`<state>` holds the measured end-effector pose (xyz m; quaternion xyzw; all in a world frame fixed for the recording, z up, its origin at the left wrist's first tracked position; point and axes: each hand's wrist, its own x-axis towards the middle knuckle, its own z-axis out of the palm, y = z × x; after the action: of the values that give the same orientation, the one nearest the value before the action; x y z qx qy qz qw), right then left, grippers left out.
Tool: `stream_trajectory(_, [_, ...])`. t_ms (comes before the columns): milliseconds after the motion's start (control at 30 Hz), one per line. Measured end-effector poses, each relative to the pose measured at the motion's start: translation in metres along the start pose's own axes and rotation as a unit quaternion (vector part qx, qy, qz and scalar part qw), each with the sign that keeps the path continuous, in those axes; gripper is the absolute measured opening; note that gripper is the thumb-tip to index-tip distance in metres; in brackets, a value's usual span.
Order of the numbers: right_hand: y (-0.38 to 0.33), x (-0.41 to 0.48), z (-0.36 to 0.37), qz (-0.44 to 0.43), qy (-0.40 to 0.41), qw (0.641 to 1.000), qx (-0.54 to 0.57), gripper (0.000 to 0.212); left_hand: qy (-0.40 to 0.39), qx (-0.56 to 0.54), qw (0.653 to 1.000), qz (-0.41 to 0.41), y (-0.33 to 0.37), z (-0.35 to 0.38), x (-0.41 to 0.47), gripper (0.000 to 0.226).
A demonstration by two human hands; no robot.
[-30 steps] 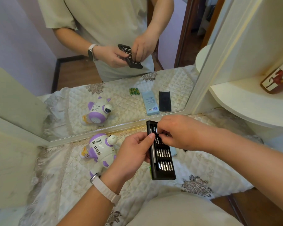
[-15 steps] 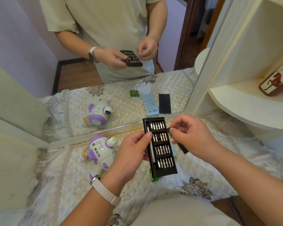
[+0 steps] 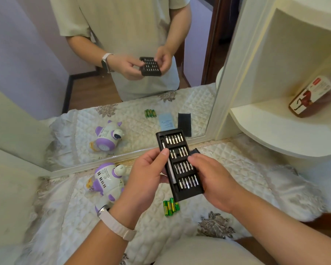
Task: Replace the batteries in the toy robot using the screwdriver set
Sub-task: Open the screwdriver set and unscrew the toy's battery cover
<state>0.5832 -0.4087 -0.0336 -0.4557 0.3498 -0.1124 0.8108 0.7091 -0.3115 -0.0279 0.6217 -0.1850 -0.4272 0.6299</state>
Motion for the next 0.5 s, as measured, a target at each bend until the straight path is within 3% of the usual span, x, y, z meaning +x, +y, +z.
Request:
stream_trajectory(100, [-0.006, -0.006, -0.008, -0.041, -0.011, 0.997, -0.069, 0.015, 0.029, 0.002, 0.999, 0.027, 0.005, 0.013, -0.005, 0.016])
stream_trajectory(233, [-0.017, -0.007, -0.018, -0.047, -0.041, 0.993, -0.097, 0.018, 0.094, 0.048, 0.991, 0.077, 0.010, 0.023, -0.008, 0.044])
stream_trajectory(500, [-0.022, 0.002, -0.037, -0.062, -0.074, 0.986, -0.138, 0.017, 0.105, 0.248, 0.961, 0.071, 0.016, 0.028, -0.009, 0.025])
